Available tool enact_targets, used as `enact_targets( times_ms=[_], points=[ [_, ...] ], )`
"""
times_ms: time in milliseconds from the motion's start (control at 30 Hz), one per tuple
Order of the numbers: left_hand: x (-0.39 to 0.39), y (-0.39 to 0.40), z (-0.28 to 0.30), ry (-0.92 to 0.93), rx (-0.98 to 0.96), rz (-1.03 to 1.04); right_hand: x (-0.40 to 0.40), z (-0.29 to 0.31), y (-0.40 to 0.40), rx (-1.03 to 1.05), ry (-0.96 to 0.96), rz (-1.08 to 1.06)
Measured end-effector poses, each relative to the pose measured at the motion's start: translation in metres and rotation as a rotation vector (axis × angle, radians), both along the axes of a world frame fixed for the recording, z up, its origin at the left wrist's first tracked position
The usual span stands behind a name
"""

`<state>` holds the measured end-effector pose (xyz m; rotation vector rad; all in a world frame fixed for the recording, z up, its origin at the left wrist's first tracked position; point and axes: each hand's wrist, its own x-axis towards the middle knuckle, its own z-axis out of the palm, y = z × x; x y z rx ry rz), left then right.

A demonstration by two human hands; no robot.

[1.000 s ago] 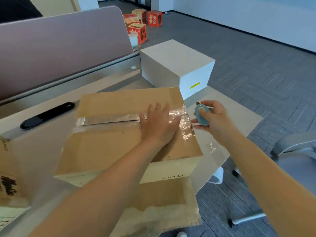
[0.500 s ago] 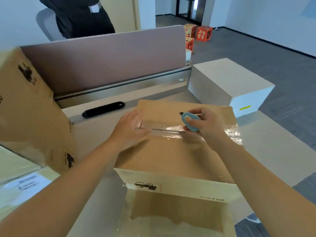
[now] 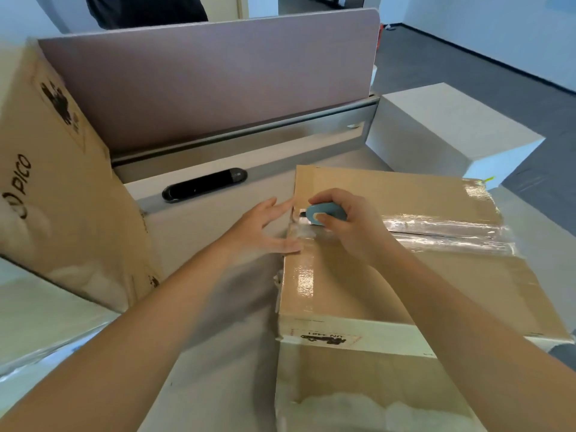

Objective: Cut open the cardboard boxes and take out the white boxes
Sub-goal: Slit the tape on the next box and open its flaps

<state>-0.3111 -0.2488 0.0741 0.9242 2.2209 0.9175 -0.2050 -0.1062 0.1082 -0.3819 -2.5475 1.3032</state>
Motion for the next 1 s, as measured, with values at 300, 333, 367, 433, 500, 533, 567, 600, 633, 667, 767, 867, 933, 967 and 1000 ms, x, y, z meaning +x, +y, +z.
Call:
enact_targets(
  times_ms=[300, 333, 367, 433, 500, 533, 567, 600, 633, 667, 767, 867, 933, 967, 1000],
  points=[
    [-0.003, -0.001, -0.008, -0.067, 0.065, -0.054, -0.001, 0.002, -0.006, 0.182, -0.057, 0.036],
    [-0.004, -0.002, -0.009, -0.077, 0.076, -0.056, -0.002, 0.003, -0.007, 0.214, -0.066, 0.046],
    [-0.004, -0.002, -0.010, -0.087, 0.082, -0.055, -0.003, 0.004, -0.008, 0.250, -0.082, 0.054],
    [-0.005, -0.001, -0.013, -0.097, 0.095, -0.063, -0.004, 0.006, -0.008, 0.320, -0.119, 0.066],
    [-0.005, -0.002, -0.014, -0.107, 0.113, -0.072, -0.005, 0.008, -0.008, 0.363, -0.143, 0.075],
    [-0.006, -0.002, -0.016, -0.121, 0.124, -0.071, -0.006, 0.009, -0.008, 0.378, -0.150, 0.081],
    [-0.006, -0.003, -0.015, -0.136, 0.131, -0.071, -0.007, 0.009, -0.008, 0.393, -0.162, 0.086],
    [-0.007, -0.003, -0.016, -0.149, 0.134, -0.068, -0.008, 0.010, -0.009, 0.407, -0.179, 0.093],
    [-0.007, -0.004, -0.015, -0.153, 0.135, -0.066, -0.009, 0.010, -0.010, 0.418, -0.197, 0.100],
    [-0.007, -0.004, -0.015, -0.155, 0.139, -0.067, -0.009, 0.010, -0.010, 0.426, -0.210, 0.110],
    [-0.008, -0.005, -0.014, -0.160, 0.147, -0.060, -0.010, 0.013, -0.013, 0.439, -0.220, 0.133],
    [-0.008, -0.005, -0.014, -0.171, 0.146, -0.051, -0.012, 0.015, -0.017, 0.454, -0.262, 0.151],
    [-0.007, -0.005, -0.012, -0.174, 0.157, -0.052, -0.014, 0.017, -0.019, 0.481, -0.307, 0.175],
    [-0.005, -0.004, -0.011, -0.175, 0.159, -0.052, -0.015, 0.018, -0.020, 0.494, -0.319, 0.181],
    [-0.005, -0.004, -0.010, -0.174, 0.161, -0.053, -0.016, 0.019, -0.020, 0.505, -0.327, 0.186]
  ],
)
